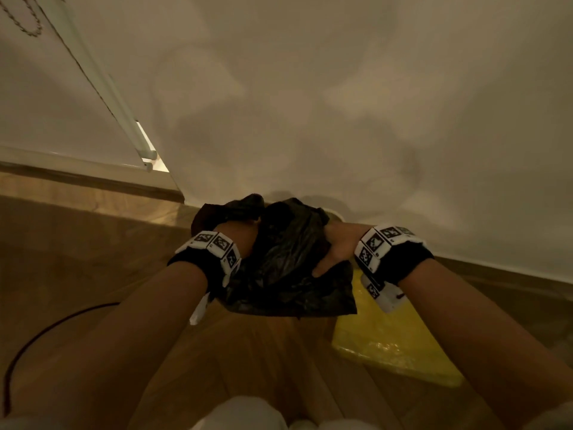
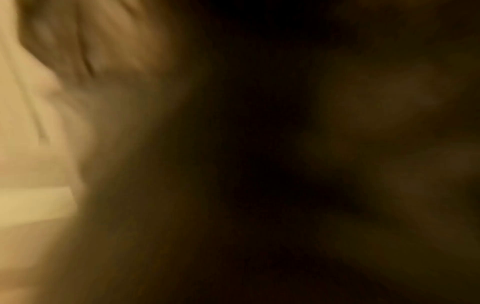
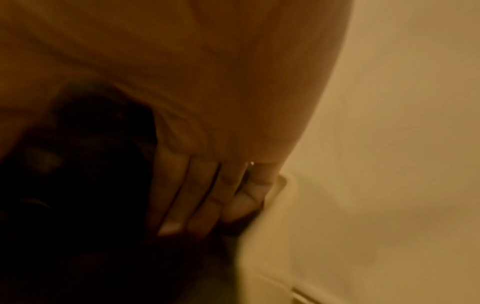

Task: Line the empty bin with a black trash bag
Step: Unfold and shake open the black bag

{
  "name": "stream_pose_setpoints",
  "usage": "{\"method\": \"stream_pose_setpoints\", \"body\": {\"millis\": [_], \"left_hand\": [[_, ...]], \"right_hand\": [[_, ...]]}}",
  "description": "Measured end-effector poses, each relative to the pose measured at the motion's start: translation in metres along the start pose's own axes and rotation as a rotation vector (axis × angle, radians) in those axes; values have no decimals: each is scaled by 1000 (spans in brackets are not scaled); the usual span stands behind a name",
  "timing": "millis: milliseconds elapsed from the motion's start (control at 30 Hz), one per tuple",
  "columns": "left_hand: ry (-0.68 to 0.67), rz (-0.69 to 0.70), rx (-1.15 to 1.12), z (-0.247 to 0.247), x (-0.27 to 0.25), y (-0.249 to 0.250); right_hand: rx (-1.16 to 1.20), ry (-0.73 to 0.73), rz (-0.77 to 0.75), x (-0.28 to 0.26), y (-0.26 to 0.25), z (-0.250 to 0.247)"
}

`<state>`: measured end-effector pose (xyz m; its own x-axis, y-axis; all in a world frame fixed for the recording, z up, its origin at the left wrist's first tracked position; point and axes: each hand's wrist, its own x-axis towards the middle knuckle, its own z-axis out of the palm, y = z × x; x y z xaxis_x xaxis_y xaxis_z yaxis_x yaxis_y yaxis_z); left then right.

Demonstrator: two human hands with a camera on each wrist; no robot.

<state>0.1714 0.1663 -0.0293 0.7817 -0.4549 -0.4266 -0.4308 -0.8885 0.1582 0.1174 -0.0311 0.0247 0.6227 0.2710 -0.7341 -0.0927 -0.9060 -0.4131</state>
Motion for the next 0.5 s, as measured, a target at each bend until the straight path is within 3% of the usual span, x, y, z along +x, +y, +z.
{"method": "stream_pose_setpoints", "body": {"millis": [33, 133, 200, 333, 400, 500], "left_hand": [[10, 1, -37, 0, 2, 0], [107, -3, -156, -4, 10, -2], [183, -9, -194, -16, 7, -1], [250, -36, -361, -41, -1, -5], [295, -16, -422, -47, -3, -8], [253, 30, -427, -49, -6, -5]], "right_hand": [[-11, -13, -24, 2, 1, 0], [-174, -57, 113, 24, 14, 15], [-137, 25, 177, 18, 8, 15], [74, 174, 103, 9, -8, -3], [-25, 339, 82, 12, -9, -9], [-139, 349, 204, 10, -11, 10]]}}
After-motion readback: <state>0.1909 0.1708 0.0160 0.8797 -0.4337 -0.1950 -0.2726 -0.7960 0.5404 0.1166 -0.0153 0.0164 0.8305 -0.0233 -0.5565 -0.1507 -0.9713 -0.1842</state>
